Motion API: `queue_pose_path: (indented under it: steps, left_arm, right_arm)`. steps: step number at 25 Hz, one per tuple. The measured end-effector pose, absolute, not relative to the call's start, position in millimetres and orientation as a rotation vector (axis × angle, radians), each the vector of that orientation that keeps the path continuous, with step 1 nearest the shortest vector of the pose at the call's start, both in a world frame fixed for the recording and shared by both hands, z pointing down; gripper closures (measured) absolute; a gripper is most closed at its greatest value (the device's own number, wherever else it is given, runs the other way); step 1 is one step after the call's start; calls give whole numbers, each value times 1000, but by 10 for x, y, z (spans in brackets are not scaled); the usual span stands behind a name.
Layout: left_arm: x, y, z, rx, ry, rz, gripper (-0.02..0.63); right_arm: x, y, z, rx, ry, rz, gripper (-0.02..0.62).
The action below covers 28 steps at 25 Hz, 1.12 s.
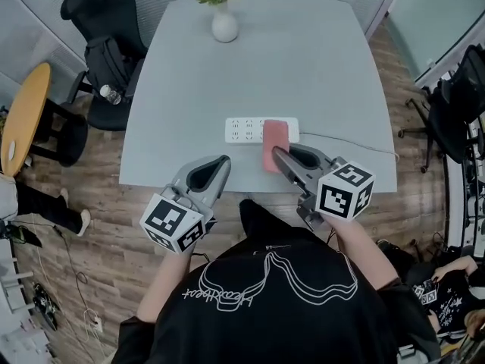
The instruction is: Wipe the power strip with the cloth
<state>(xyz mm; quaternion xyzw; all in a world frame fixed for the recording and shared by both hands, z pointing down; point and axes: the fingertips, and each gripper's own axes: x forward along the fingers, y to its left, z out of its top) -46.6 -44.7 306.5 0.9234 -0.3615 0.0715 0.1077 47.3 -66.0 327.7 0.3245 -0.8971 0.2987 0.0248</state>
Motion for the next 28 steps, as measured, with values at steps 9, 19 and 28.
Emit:
queue_pose_path:
  steps: [9,19,28]
  left_arm:
    - [-768,-941,3323,2631,-1091,236,592]
    - [-1024,-1146,3649,2558,-1105,252,592]
    - [-1220,-1330,3832,2517,-1131,287,592]
  right_arm:
    - [89,-1248,3725,940,-2668,1090,555]
    - [-302,-1468,4283,877,-2535,1211,555]
    - [-590,-1629,4633,813,-2439,1325,555]
